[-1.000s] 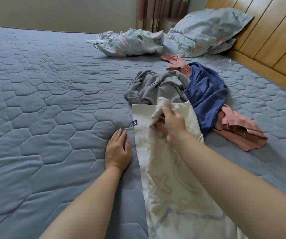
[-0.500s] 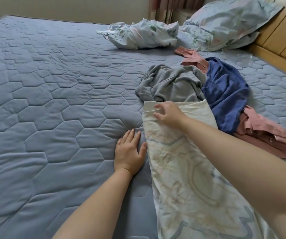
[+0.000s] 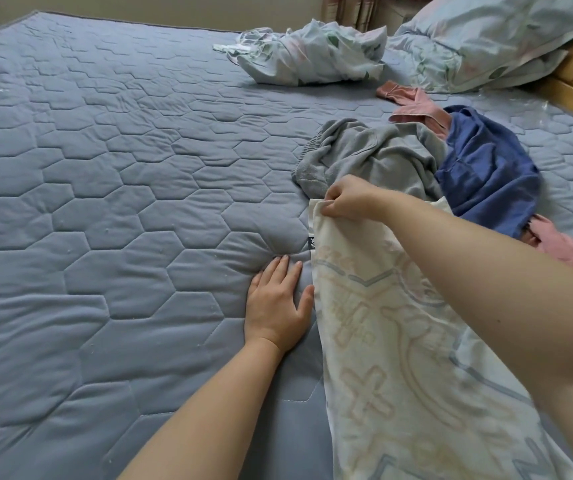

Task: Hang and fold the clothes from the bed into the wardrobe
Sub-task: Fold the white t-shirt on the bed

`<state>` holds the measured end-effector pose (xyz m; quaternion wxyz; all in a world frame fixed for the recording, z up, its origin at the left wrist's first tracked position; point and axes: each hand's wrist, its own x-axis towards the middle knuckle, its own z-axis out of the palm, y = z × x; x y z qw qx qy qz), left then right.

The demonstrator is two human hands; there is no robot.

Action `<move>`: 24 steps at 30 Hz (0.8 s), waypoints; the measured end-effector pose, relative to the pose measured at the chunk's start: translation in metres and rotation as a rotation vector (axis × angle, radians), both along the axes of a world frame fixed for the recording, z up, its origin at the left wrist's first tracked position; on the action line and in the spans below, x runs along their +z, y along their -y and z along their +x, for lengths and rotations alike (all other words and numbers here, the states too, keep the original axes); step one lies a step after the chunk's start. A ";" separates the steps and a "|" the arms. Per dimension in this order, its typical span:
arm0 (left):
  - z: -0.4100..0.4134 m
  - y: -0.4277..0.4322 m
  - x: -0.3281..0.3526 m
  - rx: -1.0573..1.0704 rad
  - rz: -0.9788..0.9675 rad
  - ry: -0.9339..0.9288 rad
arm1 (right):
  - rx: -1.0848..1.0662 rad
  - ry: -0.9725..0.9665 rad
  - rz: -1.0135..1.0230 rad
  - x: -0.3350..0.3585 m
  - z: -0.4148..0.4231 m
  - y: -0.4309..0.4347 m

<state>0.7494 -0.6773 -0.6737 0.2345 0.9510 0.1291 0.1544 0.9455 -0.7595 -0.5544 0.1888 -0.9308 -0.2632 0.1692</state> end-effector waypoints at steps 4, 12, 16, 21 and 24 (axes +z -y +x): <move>0.000 -0.001 0.000 -0.005 -0.010 0.002 | -0.042 0.244 -0.020 -0.003 0.003 -0.013; 0.002 -0.001 -0.001 0.005 -0.014 0.028 | -0.123 0.708 0.161 -0.055 -0.045 -0.003; 0.002 -0.002 -0.003 0.005 0.003 0.032 | -0.064 0.786 0.185 -0.056 -0.074 0.028; 0.002 -0.001 -0.004 0.009 -0.013 0.020 | -0.134 0.536 -0.313 -0.068 -0.074 0.108; 0.001 0.000 0.000 0.009 -0.014 0.002 | -0.575 0.385 -0.252 -0.056 -0.069 0.163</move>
